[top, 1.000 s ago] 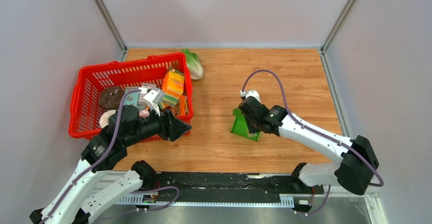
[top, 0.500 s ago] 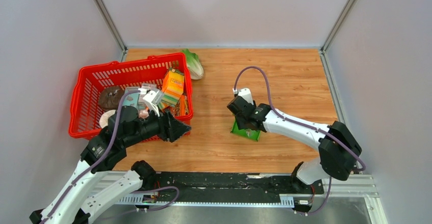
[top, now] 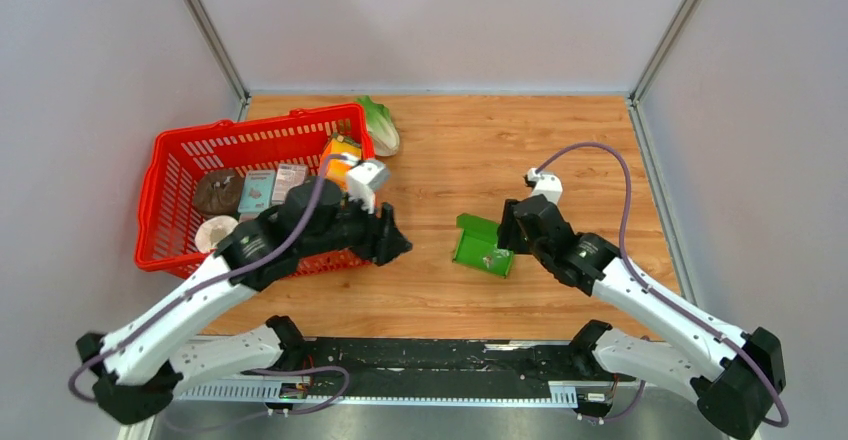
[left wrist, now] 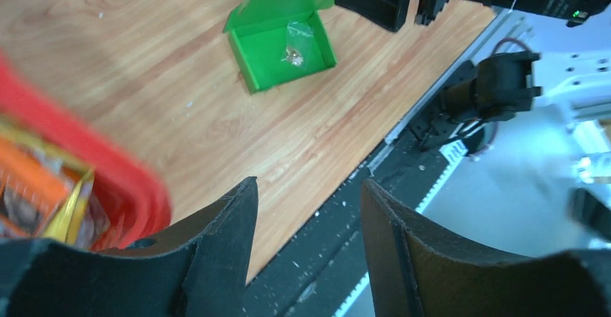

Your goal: Fold the paper box

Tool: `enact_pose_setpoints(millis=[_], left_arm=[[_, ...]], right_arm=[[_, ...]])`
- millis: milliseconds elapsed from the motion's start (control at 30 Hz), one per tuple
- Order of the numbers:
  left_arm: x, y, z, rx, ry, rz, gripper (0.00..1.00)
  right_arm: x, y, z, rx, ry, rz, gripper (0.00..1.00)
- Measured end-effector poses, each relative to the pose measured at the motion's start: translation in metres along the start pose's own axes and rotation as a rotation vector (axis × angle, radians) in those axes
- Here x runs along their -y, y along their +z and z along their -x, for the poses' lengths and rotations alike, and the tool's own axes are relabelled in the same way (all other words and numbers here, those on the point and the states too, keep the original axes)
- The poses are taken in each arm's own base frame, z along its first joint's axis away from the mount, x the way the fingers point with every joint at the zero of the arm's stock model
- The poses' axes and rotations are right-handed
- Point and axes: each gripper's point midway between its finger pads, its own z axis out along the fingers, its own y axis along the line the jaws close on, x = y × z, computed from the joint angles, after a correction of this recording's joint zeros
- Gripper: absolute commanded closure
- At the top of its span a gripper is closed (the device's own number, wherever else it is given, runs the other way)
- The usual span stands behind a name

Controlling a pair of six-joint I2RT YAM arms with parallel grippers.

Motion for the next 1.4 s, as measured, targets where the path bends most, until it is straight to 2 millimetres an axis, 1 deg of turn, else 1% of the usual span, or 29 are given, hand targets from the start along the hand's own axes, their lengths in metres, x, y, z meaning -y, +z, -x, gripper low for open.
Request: enact_pose_setpoints(millis=[67,133,200,233,267,300,367,433,467,533,633,700,800,900,1000,1067,1200,1400], left_arm=[[0.01,0.019,0.005,-0.039,0.086,0.013,0.41],[0.019,0.046,0.012,-0.071,0.182,0.022,0.4],[0.027,0.078,0.015,-0.109,0.265,0.014,0.39],[0.028,0.091,0.015,-0.129,0.295,0.016,0.38],[0.028,0.109,0.015,-0.156,0.335,0.02,0.38],[0.025,0.128,0.015,-0.188,0.371,0.031,0.37],[0.02,0.158,0.015,-0.232,0.423,0.057,0.36],[0.011,0.18,0.012,-0.268,0.467,0.087,0.35],[0.006,0.188,0.008,-0.286,0.488,0.099,0.34],[-0.005,0.194,-0.001,-0.317,0.522,0.119,0.32],[-0.01,0.195,-0.007,-0.323,0.55,0.114,0.32],[-0.012,0.195,-0.009,-0.315,0.553,0.111,0.32],[-0.017,0.197,-0.016,-0.301,0.514,0.09,0.36],[-0.035,0.202,-0.026,-0.288,0.438,0.105,0.39],[-0.053,0.206,-0.04,-0.287,0.38,0.135,0.39],[-0.061,0.208,-0.047,-0.285,0.356,0.154,0.39],[-0.061,0.212,-0.049,-0.261,0.34,0.153,0.39],[-0.056,0.218,-0.041,-0.211,0.329,0.142,0.38]], right_arm=[[0.017,0.003,-0.012,-0.016,0.036,-0.032,0.46],[0.033,0.009,-0.029,-0.06,0.069,-0.058,0.48],[0.046,0.013,-0.04,-0.098,0.106,-0.076,0.49],[0.051,0.015,-0.043,-0.11,0.124,-0.081,0.49],[0.056,0.016,-0.046,-0.119,0.142,-0.085,0.49],[0.059,0.016,-0.047,-0.122,0.153,-0.087,0.49],[0.06,0.015,-0.047,-0.123,0.166,-0.071,0.48],[0.056,0.013,-0.044,-0.109,0.162,-0.043,0.46],[0.054,0.013,-0.041,-0.096,0.159,-0.03,0.45],[0.053,0.015,-0.039,-0.076,0.147,-0.011,0.44],[0.058,0.024,-0.039,-0.062,0.142,-0.003,0.43],[0.061,0.03,-0.04,-0.049,0.147,0.001,0.39],[0.064,0.038,-0.046,-0.02,0.156,0.026,0.39],[0.065,0.04,-0.05,-0.007,0.163,0.046,0.4],[0.061,0.041,-0.042,0.027,0.165,0.067,0.43],[0.058,0.042,-0.033,0.059,0.166,0.086,0.44],[0.051,0.043,-0.022,0.11,0.16,0.123,0.44],[0.052,0.047,-0.024,0.136,0.15,0.137,0.43]])
